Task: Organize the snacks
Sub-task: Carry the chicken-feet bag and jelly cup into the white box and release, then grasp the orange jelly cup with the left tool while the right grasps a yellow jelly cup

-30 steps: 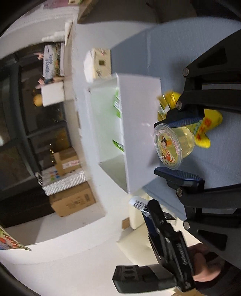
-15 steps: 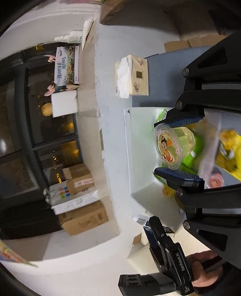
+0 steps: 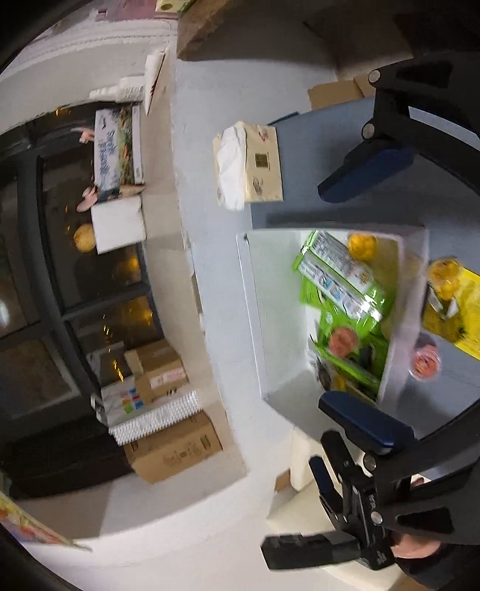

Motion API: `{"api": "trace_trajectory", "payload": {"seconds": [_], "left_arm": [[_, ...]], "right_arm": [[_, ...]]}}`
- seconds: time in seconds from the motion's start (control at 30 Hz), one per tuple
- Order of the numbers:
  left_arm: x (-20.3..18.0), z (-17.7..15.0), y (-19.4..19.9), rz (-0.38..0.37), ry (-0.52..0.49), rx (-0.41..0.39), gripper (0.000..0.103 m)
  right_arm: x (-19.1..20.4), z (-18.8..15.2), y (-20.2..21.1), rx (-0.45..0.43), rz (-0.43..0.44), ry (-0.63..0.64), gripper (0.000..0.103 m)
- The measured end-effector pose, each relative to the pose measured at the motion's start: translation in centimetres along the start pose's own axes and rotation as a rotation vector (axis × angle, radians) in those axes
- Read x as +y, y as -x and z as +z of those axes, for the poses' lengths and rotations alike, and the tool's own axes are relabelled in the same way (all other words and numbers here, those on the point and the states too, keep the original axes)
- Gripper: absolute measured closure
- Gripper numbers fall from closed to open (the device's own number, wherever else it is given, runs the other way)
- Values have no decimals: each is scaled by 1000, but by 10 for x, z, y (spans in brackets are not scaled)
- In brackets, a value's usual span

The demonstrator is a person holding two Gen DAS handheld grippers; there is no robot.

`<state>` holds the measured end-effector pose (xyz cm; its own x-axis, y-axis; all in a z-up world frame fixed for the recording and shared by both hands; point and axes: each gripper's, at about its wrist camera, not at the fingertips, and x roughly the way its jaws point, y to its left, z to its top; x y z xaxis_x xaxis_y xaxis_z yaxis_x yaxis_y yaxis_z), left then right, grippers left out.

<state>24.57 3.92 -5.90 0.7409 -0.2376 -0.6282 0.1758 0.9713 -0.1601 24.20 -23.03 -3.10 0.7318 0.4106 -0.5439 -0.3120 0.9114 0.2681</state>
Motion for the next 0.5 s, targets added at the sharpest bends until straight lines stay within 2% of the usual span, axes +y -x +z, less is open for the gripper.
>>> {"api": "trace_trajectory", "payload": {"seconds": [0.1,0.3,0.43,0.5], "left_arm": [[-9,-18,23,17,-39,-24,0],[-22,-69,55,-7,-23,-13,0],[-30,-111,60,-44,-14,42,0],[-35,-131,63,-48,-10,61,0]], "right_arm": [[9,-14,17,1,14,10,0],[23,-62,49,5,79,19,0],[13,-109,47,69,113,-72,0],[6,-131,41,104,85,-116,0]]}}
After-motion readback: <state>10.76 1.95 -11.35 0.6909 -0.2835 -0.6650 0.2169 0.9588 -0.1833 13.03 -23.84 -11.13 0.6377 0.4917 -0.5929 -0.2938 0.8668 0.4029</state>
